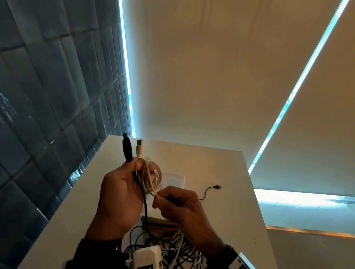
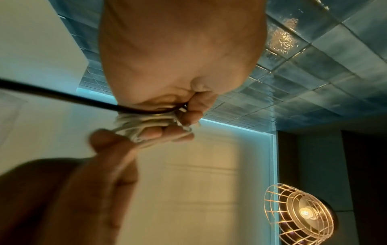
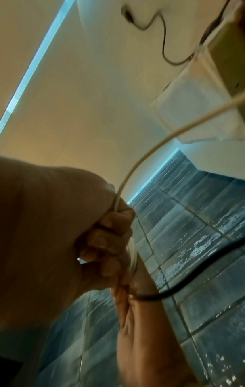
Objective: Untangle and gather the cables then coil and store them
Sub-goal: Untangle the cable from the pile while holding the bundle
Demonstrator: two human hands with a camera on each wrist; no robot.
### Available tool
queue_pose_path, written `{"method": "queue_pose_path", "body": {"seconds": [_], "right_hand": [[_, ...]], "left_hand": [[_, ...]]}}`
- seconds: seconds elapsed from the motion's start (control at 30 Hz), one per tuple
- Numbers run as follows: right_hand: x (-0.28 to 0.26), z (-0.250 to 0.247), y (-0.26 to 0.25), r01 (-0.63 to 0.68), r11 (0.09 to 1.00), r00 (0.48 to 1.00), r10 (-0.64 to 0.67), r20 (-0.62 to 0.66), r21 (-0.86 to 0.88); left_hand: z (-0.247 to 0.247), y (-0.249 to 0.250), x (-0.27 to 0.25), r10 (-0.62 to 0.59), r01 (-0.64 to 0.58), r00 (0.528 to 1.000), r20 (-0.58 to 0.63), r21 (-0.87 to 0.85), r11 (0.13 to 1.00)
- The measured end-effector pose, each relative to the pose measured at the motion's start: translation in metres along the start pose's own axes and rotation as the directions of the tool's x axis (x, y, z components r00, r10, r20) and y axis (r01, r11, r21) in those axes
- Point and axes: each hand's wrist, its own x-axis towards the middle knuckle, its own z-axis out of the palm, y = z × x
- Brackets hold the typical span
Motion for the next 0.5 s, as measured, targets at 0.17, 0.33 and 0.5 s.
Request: {"method": "queue_pose_path", "body": {"seconds": [0.17,0.33,0.5], "right_hand": [[-0.025,-0.032,0.035,-0.144,0.976,0.989,0.146,0.0,-0.162],[-0.073,-0.086,0.059,-0.196,0.908,0.966,0.115,-0.23,-0.369],[-0.138,-0.16,0.059,-0.422,0.728,0.817,0.047,-0.575,-0.54]], "left_hand": [[0.0,0.007,-0.001,0.074,-0.074,0.997,-0.013,-0.05,0.996],[-0.004,0.006,0.001,0.182,-0.173,0.981,-0.064,0.128,0.977],[-0.002,-0.001,-0.001,0.208,-0.17,0.976,-0.07,0.357,0.918]]}}
